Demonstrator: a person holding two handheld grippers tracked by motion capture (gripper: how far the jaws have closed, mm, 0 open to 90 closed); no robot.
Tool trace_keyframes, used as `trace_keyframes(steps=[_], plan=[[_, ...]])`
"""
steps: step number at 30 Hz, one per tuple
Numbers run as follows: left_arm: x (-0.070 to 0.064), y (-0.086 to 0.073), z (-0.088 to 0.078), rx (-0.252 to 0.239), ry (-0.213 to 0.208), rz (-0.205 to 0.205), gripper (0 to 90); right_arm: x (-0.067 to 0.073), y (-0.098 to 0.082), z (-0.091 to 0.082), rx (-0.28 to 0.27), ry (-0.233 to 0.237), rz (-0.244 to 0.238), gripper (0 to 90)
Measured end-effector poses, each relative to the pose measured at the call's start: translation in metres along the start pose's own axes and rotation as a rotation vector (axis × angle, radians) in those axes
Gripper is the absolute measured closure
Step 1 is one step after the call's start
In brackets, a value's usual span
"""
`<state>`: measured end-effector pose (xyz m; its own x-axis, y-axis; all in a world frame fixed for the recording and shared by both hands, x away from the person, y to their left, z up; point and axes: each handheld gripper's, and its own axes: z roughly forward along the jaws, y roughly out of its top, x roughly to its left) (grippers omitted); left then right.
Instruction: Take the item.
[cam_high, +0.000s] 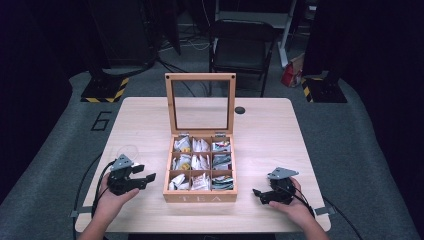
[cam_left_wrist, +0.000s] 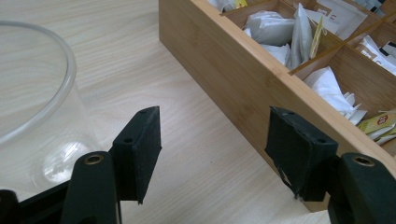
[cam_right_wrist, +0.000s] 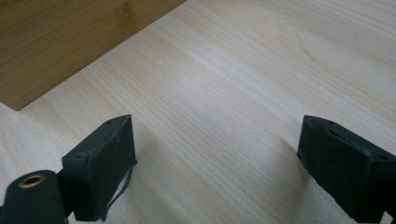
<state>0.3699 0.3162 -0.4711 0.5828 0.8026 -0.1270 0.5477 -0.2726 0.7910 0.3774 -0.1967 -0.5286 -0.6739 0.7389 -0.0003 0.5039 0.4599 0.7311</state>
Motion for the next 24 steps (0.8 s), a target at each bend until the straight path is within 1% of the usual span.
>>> trace_keyframes(steps=[4,6,7,9,11,13,15,16,17,18,19,20,21,23,24], plan=[[-0.002,0.005,0.001,-0.004,-0.006,0.003,33.8,0.0,0.0,0.0,0.0,0.0,0.0,10.5],[-0.004,0.01,0.0,-0.01,0.003,0.024,33.8,0.0,0.0,0.0,0.0,0.0,0.0,10.5],[-0.004,0.012,0.0,-0.006,-0.005,0.026,33.9,0.0,0.0,0.0,0.0,0.0,0.0,10.5],[-0.005,0.014,0.0,-0.01,0.0,0.029,33.8,0.0,0.0,0.0,0.0,0.0,0.0,10.5],[-0.006,0.02,0.0,-0.006,-0.01,0.03,34.2,0.0,0.0,0.0,0.0,0.0,-0.001,10.5],[-0.007,0.023,0.0,-0.012,0.002,0.045,34.7,0.0,0.0,0.0,0.002,0.001,-0.004,10.5],[-0.007,0.025,0.0,-0.015,0.004,0.046,34.9,0.0,0.0,0.0,0.0,0.0,0.0,10.5],[-0.008,0.028,0.0,-0.017,-0.001,0.035,34.8,0.0,0.0,0.0,0.0,0.0,0.0,10.5],[-0.008,0.028,0.0,-0.017,-0.001,0.035,34.9,0.0,0.0,0.0,0.0,0.0,0.0,10.5],[-0.008,0.031,0.001,-0.007,-0.01,0.029,34.9,0.0,0.0,0.0,0.0,0.0,0.0,10.5],[-0.009,0.032,0.001,-0.006,-0.008,0.026,35.0,0.0,0.0,0.0,0.0,0.0,0.0,10.5],[-0.009,0.034,0.002,-0.003,-0.006,0.035,35.7,0.0,0.0,0.0,0.0,0.0,0.0,10.5],[-0.009,0.036,0.002,0.003,-0.015,0.025,36.7,0.0,0.0,0.0,0.0,0.0,0.0,10.5],[-0.01,0.039,0.003,0.009,-0.016,0.033,37.6,0.0,0.0,0.0,0.0,0.0,0.0,10.5],[-0.011,0.04,0.005,0.003,-0.016,0.031,38.2,0.0,0.0,0.0,0.0,0.0,0.0,10.5]])
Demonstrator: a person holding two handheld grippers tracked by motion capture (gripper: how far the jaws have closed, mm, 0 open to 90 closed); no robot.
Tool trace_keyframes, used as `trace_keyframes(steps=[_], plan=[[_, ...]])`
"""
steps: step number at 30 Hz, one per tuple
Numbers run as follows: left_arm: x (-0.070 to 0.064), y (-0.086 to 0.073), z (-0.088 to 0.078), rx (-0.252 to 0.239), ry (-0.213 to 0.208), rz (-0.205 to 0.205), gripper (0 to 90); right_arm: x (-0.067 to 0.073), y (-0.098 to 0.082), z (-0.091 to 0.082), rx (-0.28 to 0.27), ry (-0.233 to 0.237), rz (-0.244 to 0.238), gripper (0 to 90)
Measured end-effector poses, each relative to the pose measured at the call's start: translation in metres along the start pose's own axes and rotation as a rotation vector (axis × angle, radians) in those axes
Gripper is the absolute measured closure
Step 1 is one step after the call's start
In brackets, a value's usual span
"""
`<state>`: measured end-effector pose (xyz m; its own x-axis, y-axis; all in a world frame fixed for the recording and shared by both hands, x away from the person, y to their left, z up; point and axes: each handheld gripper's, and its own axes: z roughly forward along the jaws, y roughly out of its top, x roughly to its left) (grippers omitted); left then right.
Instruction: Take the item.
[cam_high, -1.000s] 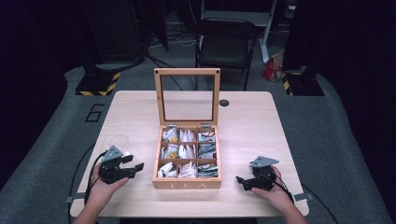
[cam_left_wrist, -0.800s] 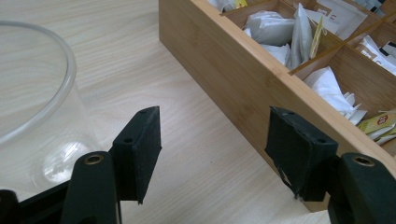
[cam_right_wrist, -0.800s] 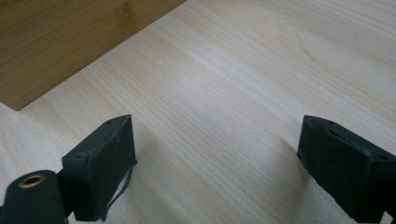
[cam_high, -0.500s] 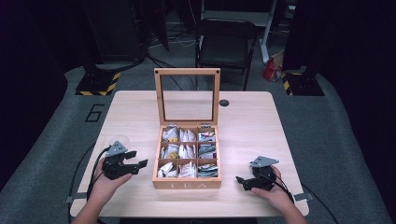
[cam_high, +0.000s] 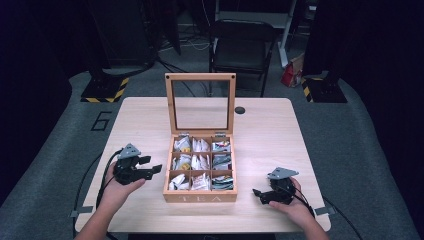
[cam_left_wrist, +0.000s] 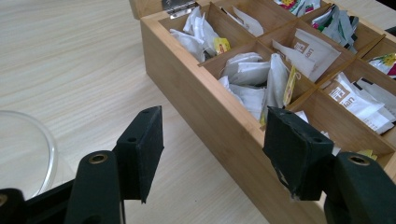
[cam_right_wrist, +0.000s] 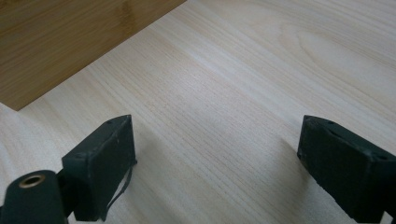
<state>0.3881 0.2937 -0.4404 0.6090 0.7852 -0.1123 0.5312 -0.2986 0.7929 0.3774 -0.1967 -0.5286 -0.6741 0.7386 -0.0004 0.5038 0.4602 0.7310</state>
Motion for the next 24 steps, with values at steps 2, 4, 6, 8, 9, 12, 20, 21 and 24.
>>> trace_keyframes(steps=[2,4,6,8,9,12,20,21,24], plan=[[-0.001,0.003,0.001,0.01,-0.008,0.012,39.2,0.0,0.0,0.0,0.0,0.0,0.0,10.5],[-0.002,0.006,0.003,0.009,-0.011,0.015,39.6,0.0,0.0,0.0,0.0,0.0,0.001,10.5],[-0.003,0.007,0.004,0.008,-0.014,0.019,40.0,0.0,0.0,0.0,0.0,0.0,0.0,10.5],[-0.004,0.011,0.005,0.012,-0.015,0.03,40.2,0.0,0.0,0.0,0.0,0.0,0.0,10.5],[-0.005,0.013,0.006,0.01,-0.016,0.035,40.9,0.0,0.0,0.0,0.0,0.0,0.0,10.5],[-0.006,0.018,0.008,0.004,-0.021,0.039,43.0,0.0,0.0,0.0,0.0,0.0,0.0,10.5],[-0.009,0.028,0.013,-0.001,-0.032,0.048,45.2,0.0,0.0,0.0,0.0,0.0,0.001,10.5],[-0.009,0.028,0.013,-0.001,-0.032,0.048,45.4,0.0,0.0,0.0,0.0,0.0,0.001,10.5],[-0.011,0.032,0.016,0.002,-0.038,0.05,46.1,0.0,0.0,0.0,0.0,0.0,0.0,10.5]])
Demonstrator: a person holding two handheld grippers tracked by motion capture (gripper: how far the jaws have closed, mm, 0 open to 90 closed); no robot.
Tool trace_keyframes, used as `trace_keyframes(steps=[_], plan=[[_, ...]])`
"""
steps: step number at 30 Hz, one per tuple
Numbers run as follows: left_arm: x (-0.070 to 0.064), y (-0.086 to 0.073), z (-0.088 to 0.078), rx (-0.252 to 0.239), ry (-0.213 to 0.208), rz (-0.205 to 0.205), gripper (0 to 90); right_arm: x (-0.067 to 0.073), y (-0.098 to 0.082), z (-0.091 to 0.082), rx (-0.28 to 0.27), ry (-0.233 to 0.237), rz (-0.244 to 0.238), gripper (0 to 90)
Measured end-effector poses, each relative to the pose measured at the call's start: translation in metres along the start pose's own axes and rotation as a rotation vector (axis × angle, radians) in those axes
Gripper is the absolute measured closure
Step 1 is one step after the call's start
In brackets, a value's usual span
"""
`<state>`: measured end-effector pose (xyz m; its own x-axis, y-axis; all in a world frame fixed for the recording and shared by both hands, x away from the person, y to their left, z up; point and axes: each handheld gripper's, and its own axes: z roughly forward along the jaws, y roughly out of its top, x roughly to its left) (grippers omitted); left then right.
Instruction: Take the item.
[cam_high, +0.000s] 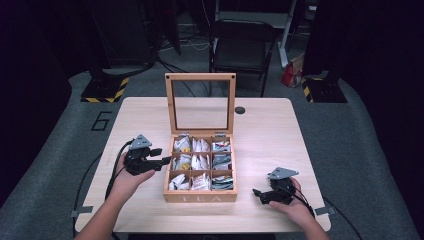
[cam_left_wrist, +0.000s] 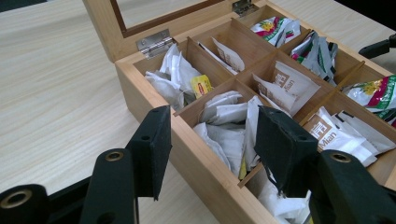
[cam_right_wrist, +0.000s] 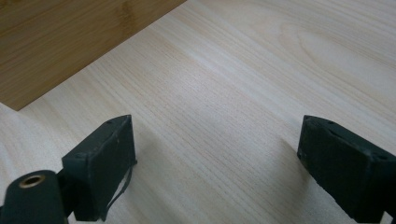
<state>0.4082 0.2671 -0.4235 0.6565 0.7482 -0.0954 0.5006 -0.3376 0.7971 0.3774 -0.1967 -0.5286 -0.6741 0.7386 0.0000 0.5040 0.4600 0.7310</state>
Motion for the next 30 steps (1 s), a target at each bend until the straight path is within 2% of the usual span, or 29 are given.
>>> trace_keyframes(steps=[9,15,20,21,24,29,30], plan=[[-0.002,0.007,0.007,-0.005,-0.006,0.004,49.0,0.0,0.0,0.0,0.0,0.0,0.0,10.5],[-0.005,0.008,0.014,0.018,-0.015,0.019,52.3,0.0,0.0,0.0,0.0,0.0,0.0,10.5],[-0.007,0.01,0.018,0.01,-0.02,0.011,55.5,0.0,0.0,0.0,0.0,0.002,0.003,10.5],[-0.008,0.01,0.019,0.007,-0.027,-0.002,55.5,0.0,0.0,0.0,0.0,0.002,0.003,10.5],[-0.01,0.011,0.024,0.014,-0.029,0.016,56.4,0.0,0.0,0.0,0.0,0.0,0.001,10.5],[-0.014,0.012,0.029,0.022,-0.04,0.015,57.5,0.0,0.0,0.0,0.0,0.003,0.003,10.5],[-0.015,0.012,0.032,0.016,-0.032,0.019,58.6,0.0,0.0,0.0,0.0,0.003,0.002,10.5]])
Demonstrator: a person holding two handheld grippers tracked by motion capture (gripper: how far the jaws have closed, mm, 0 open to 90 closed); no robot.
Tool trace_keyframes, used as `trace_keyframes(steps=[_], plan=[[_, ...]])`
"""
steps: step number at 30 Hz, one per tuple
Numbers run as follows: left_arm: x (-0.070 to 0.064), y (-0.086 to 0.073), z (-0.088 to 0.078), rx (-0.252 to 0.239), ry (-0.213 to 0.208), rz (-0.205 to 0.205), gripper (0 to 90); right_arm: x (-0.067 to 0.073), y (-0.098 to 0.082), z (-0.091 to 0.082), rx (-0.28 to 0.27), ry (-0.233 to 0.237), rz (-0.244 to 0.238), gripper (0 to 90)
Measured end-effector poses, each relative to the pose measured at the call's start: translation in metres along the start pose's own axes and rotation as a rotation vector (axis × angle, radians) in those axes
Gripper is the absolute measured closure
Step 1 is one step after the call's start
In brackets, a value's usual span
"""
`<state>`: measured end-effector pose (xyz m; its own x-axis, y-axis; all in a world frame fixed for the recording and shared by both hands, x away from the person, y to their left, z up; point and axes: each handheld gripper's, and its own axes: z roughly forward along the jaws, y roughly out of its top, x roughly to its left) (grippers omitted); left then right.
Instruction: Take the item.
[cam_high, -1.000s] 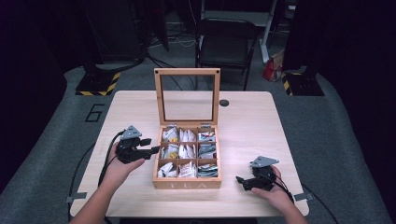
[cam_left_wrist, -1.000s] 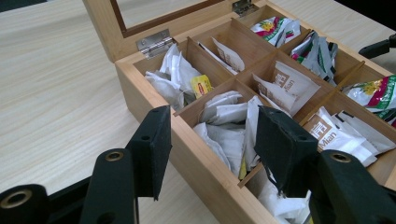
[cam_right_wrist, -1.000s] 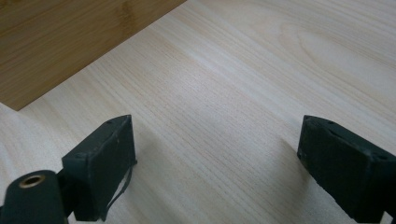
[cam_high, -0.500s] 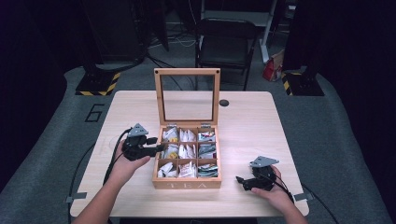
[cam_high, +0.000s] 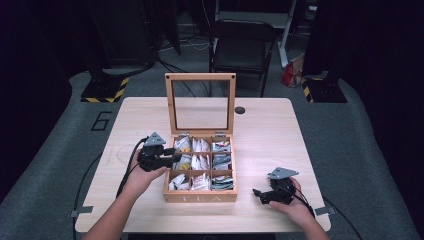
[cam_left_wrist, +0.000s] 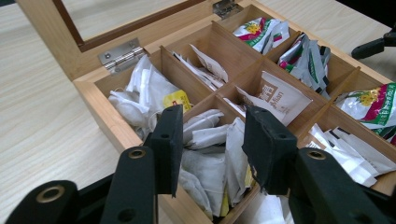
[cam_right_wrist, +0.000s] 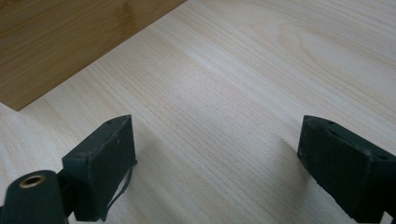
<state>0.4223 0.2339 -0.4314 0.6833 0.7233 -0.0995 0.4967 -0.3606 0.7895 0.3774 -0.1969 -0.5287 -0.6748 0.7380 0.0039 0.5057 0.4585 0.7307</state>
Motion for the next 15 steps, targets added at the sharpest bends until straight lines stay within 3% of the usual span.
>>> trace_keyframes(steps=[15], plan=[[-0.007,0.003,0.016,0.032,-0.017,0.003,66.1,0.0,0.0,0.0,0.0,0.0,0.0,10.5]])
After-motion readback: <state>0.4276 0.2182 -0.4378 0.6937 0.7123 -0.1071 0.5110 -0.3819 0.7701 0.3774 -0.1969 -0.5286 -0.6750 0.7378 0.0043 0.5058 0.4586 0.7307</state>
